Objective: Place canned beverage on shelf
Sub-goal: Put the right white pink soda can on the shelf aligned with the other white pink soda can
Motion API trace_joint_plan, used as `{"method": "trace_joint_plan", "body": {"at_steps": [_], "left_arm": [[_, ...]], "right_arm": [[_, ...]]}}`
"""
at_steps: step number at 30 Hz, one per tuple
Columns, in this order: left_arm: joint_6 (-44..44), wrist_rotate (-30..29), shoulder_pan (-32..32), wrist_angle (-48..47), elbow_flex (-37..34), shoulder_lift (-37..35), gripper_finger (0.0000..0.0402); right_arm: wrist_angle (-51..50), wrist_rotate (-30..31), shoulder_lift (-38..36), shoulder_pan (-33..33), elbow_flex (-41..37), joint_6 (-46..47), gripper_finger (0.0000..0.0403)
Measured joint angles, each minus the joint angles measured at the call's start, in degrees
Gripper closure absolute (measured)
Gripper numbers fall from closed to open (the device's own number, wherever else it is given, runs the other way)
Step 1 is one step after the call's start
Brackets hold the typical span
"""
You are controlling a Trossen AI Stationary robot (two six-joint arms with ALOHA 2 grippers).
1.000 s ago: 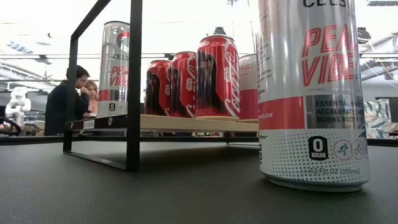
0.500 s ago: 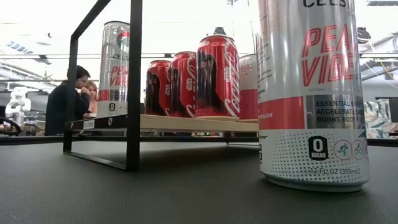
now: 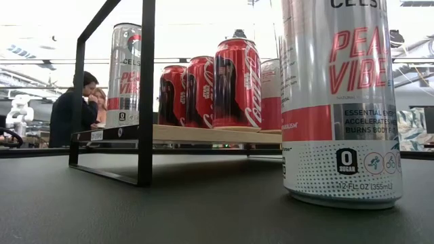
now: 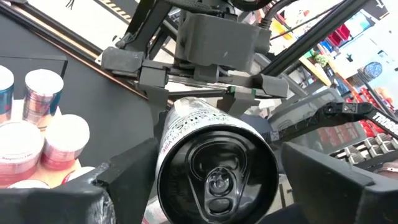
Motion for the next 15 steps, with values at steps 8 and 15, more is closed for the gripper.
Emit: {"method": "trace_joint_plan", "body": {"at_steps": [8, 15], "left_arm": [[1.4, 0.4, 0.0, -0.8, 0.0, 0.0, 0.0062], [1.9, 0.5, 0.0, -2.4, 0.0, 0.0, 0.0062]], "right_arm": [[-0.2, 0.0, 0.0, 0.0, 0.0, 0.0, 0.0165], [-0.2, 0.0, 0.0, 0.0, 0.0, 0.0, 0.0165]]}}
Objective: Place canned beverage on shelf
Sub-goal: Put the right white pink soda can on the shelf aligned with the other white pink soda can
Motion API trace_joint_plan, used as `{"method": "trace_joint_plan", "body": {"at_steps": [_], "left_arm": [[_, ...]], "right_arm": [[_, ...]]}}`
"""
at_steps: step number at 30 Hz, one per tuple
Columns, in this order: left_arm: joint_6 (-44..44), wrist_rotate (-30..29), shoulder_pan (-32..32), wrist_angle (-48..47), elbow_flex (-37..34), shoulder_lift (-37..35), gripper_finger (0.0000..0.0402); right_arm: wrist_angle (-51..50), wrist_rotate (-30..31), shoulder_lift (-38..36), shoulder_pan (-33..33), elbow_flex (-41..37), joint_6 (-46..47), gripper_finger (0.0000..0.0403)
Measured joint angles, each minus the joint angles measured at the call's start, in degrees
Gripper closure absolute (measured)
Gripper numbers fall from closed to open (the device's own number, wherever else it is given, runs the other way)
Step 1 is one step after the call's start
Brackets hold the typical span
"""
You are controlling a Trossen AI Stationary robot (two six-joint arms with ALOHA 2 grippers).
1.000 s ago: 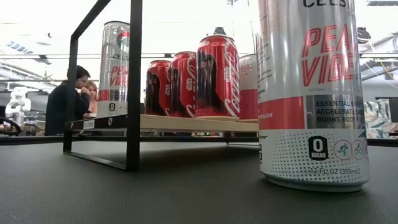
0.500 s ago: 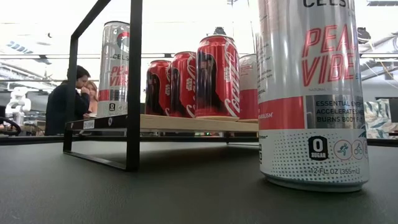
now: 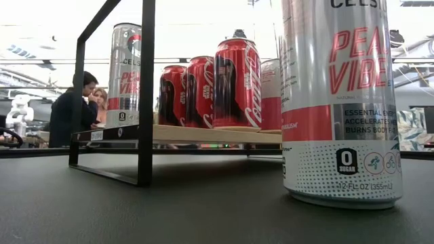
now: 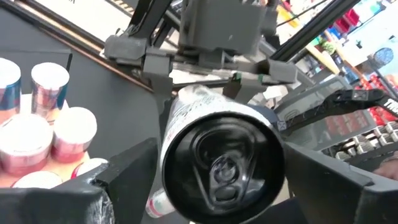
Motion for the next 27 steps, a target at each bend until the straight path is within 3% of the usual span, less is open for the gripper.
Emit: {"method": "trace_joint_plan", "body": {"at_steps": [10, 21, 27], "left_arm": [[0.3, 0.3, 0.0, -1.6, 0.0, 0.0, 0.0066], [1.7, 0.5, 0.0, -1.5, 0.0, 0.0, 0.0148], [1.4, 0.9, 0.0, -1.5, 0.0, 0.0, 0.0159]], "right_arm": [[0.1, 0.1, 0.0, 0.0, 0.0, -0.1, 0.0165], [0.1, 0.1, 0.0, 0.0, 0.0, 0.0, 0.0165], [0.0, 0.1, 0.0, 0.0, 0.0, 0.4, 0.0164]]}}
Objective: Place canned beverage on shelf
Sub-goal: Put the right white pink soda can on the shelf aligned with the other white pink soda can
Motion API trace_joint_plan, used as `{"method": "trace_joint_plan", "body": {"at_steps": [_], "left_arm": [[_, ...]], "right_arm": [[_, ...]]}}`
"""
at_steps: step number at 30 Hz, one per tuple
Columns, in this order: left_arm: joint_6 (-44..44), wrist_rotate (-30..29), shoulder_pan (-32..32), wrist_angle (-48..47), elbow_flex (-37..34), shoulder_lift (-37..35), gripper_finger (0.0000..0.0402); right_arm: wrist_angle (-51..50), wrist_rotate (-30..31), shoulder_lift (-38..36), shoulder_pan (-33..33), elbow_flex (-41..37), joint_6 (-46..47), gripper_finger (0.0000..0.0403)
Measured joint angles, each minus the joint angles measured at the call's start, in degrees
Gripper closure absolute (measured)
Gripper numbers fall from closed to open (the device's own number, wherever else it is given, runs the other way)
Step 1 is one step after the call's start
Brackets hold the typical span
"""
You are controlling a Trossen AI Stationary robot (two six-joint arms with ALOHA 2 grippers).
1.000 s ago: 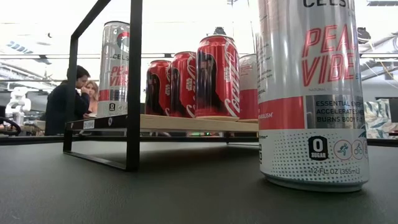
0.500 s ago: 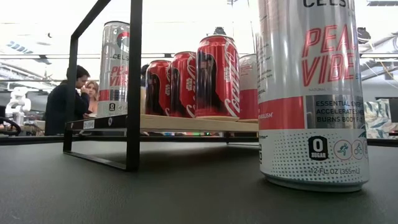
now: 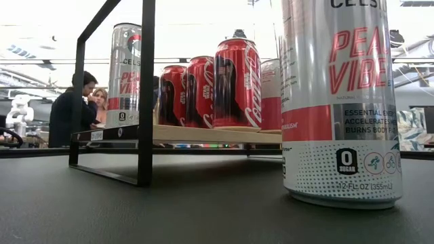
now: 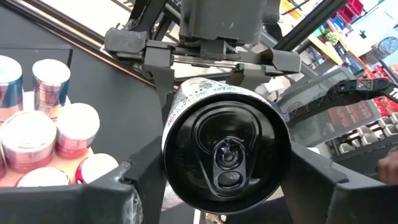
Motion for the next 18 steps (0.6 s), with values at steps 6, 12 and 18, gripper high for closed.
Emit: {"method": "trace_joint_plan", "body": {"at_steps": [6, 12, 18], "left_arm": [[-1.5, 0.4, 0.0, 0.2, 0.0, 0.1, 0.0157], [-3.4, 0.5, 0.0, -0.4, -0.2, 0.2, 0.0157], [-5.9, 0.5, -0.1, -0.7, -0.2, 0.2, 0.0157]], "right_arm": [[-0.6, -0.2, -0.1, 0.0, 0.0, 1.3, 0.0153], [-6.0, -0.1, -0.9, 0.0, 0.1, 4.8, 0.0097], [-10.0, -0.1, -0.9, 0.1, 0.1, 5.0, 0.0052]]}}
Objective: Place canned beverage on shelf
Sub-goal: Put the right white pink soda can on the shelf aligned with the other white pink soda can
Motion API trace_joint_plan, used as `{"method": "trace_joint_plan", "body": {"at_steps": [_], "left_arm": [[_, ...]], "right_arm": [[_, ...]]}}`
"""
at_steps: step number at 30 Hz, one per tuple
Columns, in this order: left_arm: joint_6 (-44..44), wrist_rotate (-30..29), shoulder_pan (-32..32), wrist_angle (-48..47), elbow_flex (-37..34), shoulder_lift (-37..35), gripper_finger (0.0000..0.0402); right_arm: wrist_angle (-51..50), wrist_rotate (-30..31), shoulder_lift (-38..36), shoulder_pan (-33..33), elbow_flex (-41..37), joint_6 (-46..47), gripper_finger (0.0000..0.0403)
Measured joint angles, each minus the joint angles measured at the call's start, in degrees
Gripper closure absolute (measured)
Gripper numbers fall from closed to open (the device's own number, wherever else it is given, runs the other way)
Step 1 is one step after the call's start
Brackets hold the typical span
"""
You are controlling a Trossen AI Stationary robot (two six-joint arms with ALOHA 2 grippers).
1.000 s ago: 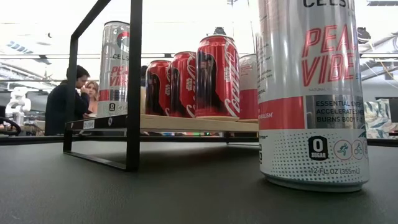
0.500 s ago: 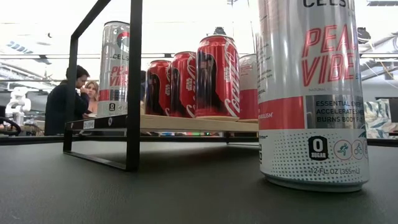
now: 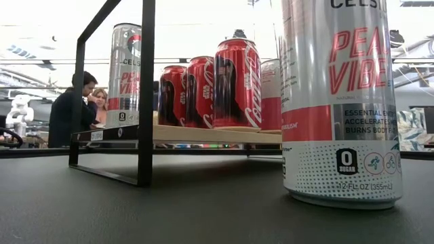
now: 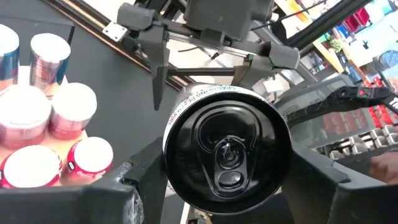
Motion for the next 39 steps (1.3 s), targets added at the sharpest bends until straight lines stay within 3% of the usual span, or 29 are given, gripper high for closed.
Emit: {"method": "trace_joint_plan", "body": {"at_steps": [7, 15, 23, 28, 35, 39], "left_arm": [[-7.9, 0.2, -1.7, -2.8, 0.0, -0.1, 0.0157], [-16.2, -3.0, -6.1, -4.9, 0.1, 0.5, 0.0157], [-22.6, -5.3, -8.1, -10.5, 0.2, 2.5, 0.0157], [-22.9, -5.4, -8.1, -10.4, 0.2, 4.8, 0.0157], [-19.9, -4.4, -5.3, -11.9, 2.4, 7.0, 0.0157], [-17.9, -4.3, -2.5, -17.5, 7.2, 7.0, 0.0157]], "right_arm": [[-7.5, 1.1, -3.6, 1.0, 0.0, -0.9, 0.0047], [-15.7, 12.1, -11.0, 5.1, 0.0, 0.4, 0.0046], [-15.9, 22.5, -16.2, 10.5, 0.0, 2.6, 0.0046], [-16.1, 27.3, -16.9, 13.5, 0.0, 2.7, 0.0046], [-16.1, 27.7, -16.5, 15.0, -0.1, 2.2, 0.0046], [-16.1, 27.6, -16.6, 15.1, -0.1, 1.6, 0.0046]]}}
